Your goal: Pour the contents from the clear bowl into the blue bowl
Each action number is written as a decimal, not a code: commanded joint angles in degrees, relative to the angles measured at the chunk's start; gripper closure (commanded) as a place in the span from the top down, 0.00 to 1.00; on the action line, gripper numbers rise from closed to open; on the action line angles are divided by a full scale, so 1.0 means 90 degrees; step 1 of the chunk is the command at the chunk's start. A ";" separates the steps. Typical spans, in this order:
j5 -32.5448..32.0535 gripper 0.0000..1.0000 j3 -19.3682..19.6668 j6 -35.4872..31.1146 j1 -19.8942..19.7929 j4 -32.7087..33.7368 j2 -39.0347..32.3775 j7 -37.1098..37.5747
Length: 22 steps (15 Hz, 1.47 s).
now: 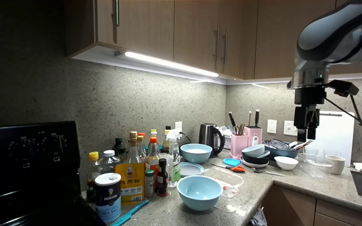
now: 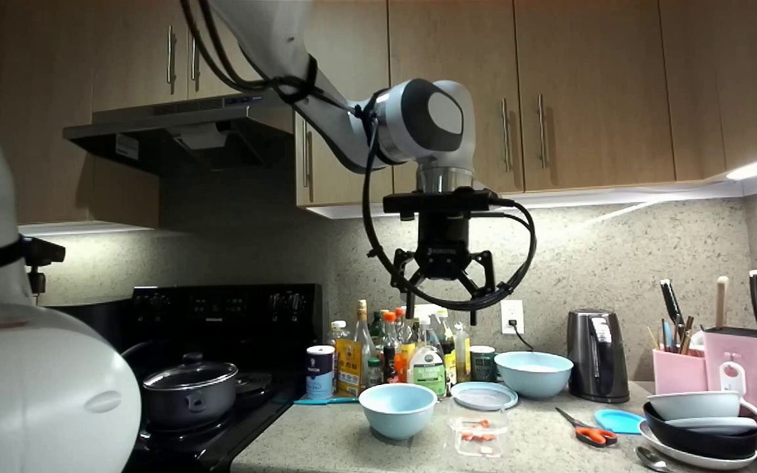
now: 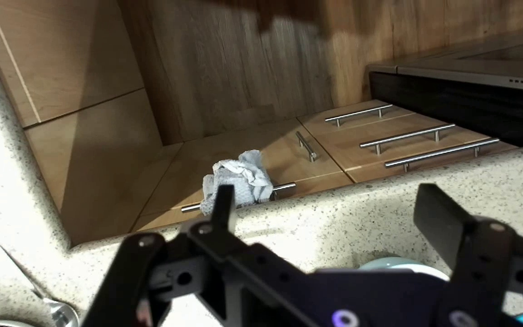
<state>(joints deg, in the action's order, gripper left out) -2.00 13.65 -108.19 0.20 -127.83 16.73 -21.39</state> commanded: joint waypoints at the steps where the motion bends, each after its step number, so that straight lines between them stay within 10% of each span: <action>1: -0.0051 1.00 -0.0181 0.0415 -0.0115 0.1105 -0.1131 -0.0564; 11: 0.0096 1.00 -0.0285 -0.0134 -0.0263 0.0874 -0.1101 -0.0497; 22: -0.0407 1.00 -0.0972 -0.0752 -0.0324 0.3269 -0.3679 -0.1219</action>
<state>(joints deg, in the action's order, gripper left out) -5.70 7.01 -116.68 -0.75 -105.67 -9.51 -29.50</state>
